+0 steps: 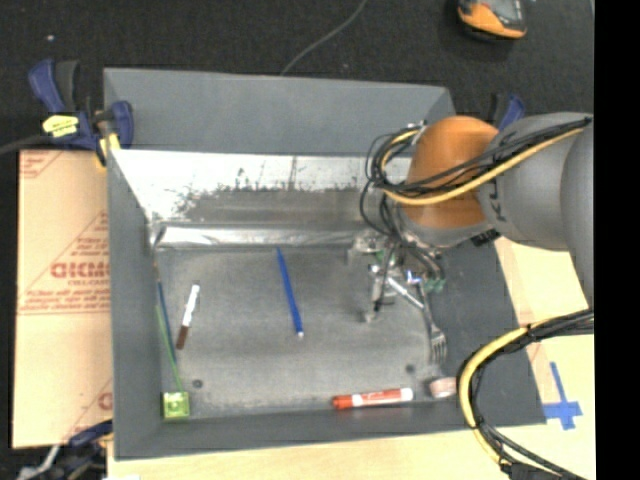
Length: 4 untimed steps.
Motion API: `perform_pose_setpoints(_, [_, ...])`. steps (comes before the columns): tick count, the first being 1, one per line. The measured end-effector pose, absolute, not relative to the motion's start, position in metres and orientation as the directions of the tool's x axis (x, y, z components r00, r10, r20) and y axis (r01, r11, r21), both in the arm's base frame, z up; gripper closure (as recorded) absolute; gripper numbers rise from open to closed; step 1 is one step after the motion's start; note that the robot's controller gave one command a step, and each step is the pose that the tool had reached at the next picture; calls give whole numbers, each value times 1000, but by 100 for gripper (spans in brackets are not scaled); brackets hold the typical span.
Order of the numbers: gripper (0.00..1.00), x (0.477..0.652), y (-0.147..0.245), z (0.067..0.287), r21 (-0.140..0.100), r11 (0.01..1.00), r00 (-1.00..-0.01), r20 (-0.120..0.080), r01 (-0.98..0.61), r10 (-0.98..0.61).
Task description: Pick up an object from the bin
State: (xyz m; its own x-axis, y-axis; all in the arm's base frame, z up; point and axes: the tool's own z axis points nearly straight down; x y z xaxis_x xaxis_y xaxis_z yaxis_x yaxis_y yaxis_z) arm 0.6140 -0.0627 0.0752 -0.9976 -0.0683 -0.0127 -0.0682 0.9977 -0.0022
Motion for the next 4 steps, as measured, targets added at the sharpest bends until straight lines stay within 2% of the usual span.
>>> perform_pose_setpoints(1, [0, 615, -104, 72, 2, 990, -989, -18, 144, 144])
perform_pose_setpoints(2, [0, 590, -102, 71, 5, 976, -975, -20, 219, 219])
perform_pose_setpoints(3, [100, 603, -118, 72, 7, 945, -944, -23, 328, 328])
perform_pose_setpoints(4, [100, 603, -118, 72, 7, 945, -945, -23, 327, 328])
